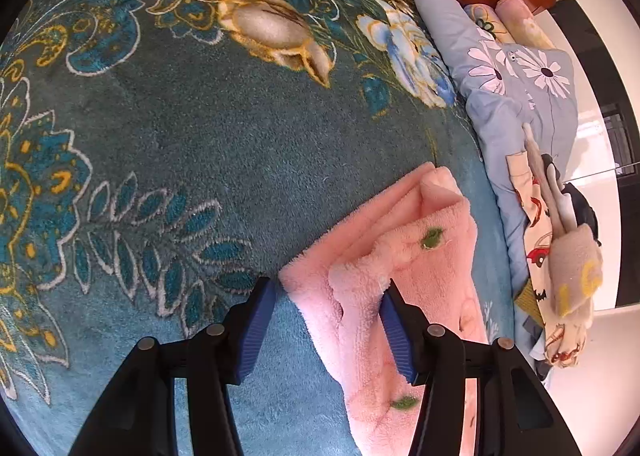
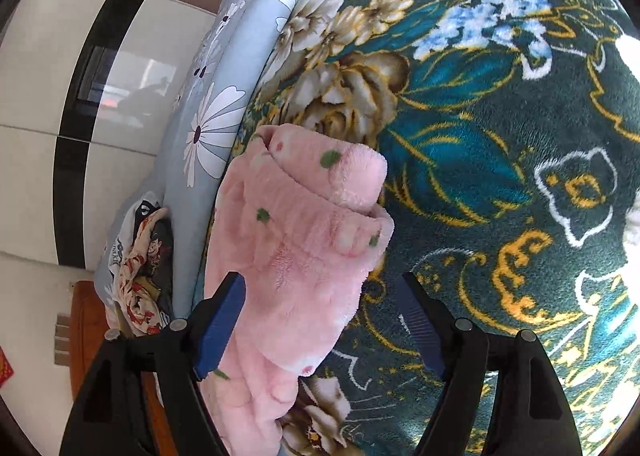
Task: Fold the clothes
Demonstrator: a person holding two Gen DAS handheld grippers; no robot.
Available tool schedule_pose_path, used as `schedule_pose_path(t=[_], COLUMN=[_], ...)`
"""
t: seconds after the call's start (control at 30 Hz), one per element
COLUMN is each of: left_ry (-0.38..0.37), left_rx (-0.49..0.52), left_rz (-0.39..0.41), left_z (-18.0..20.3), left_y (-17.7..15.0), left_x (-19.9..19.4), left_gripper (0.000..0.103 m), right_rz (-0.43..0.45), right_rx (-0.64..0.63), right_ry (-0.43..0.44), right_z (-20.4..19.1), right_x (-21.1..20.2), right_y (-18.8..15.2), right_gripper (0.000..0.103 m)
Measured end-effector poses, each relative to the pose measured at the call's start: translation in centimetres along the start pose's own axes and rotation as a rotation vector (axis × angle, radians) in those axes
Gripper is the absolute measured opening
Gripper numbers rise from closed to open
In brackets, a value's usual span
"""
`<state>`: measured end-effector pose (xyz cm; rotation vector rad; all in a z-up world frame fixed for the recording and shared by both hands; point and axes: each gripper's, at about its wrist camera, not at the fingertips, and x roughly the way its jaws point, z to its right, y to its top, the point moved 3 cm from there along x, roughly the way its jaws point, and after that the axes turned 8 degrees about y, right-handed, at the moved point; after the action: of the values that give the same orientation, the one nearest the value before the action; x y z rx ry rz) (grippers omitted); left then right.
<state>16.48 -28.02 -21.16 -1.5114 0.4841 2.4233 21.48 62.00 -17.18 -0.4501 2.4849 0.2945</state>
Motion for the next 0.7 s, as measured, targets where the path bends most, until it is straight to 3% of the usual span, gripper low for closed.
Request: schedule_pose_path(t=[0.03,0.2,0.3,0.37,0.4,0.43,0.5,0.7], left_ry=[0.002,-0.004,-0.005,-0.023,-0.037,-0.052,-0.088,-0.245], left_rx=[-0.006,-0.046,-0.050,-0.050,-0.041,-0.023,0.027,0.163], left_rz=[0.000,-0.009,0.006,0.020,0.029,0.039,0.067,0.178], left_z=[0.0,0.2,0.6,1.1,1.6,2.2,3.7,6.2], left_y=[0.1,0.8,1.0,1.2,1.4,1.7,2.1,2.0], left_x=[0.1,0.3,-0.4,-1.4,-2.2,-3.1,-5.4,-15.0], left_gripper=[0.045,0.020,0.015,0.014,0.014,0.014,0.014,0.013], right_rz=[0.005,0.081,0.133,0.136,0.128,0.121,0.097,0.054], right_rx=[0.022,0.096,0.166,0.189,0.176,0.162,0.097,-0.102], right_ry=[0.008,-0.001,-0.013,-0.028,-0.046,-0.064,-0.071,0.217], right_z=[0.2,0.5,0.8,0.4,-0.2,-0.8,-2.9,-11.4], right_x=[0.5,2.2,2.5,2.7,2.6,2.6,2.4,-2.4], right_y=[0.0,0.5,1.3,1.7,2.0,2.2,3.0,5.1], right_gripper=[0.079,0.079,0.077,0.058,0.037,0.029,0.023,0.018])
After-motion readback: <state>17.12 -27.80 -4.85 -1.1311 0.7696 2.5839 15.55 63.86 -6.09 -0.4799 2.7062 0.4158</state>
